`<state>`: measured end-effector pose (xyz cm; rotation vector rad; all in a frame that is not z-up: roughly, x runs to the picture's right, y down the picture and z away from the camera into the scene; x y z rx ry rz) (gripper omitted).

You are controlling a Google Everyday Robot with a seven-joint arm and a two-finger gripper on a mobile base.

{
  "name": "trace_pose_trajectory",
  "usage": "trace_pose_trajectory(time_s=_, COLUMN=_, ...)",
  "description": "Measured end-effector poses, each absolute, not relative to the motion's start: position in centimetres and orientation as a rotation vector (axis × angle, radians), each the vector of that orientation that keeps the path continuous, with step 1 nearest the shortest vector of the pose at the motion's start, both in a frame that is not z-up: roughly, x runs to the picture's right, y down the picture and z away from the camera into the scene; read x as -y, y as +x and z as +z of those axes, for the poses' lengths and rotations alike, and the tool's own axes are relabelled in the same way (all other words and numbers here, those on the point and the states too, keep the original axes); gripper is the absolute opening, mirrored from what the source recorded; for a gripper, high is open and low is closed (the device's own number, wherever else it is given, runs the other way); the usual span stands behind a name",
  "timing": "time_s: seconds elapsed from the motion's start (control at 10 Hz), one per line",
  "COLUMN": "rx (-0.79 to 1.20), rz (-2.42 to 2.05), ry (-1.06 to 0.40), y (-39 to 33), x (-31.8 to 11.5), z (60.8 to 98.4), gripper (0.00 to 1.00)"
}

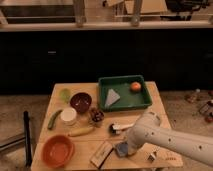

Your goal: Wipe table surface with sponge

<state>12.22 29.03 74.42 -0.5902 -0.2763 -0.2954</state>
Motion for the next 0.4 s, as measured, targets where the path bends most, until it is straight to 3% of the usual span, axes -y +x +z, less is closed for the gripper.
trace_pose_trajectory(time_s=0.4, rx=0.249, rz=-0.301, ry=-0.609, y=13.6, x=-29.3, z=74.4, gripper=0.00)
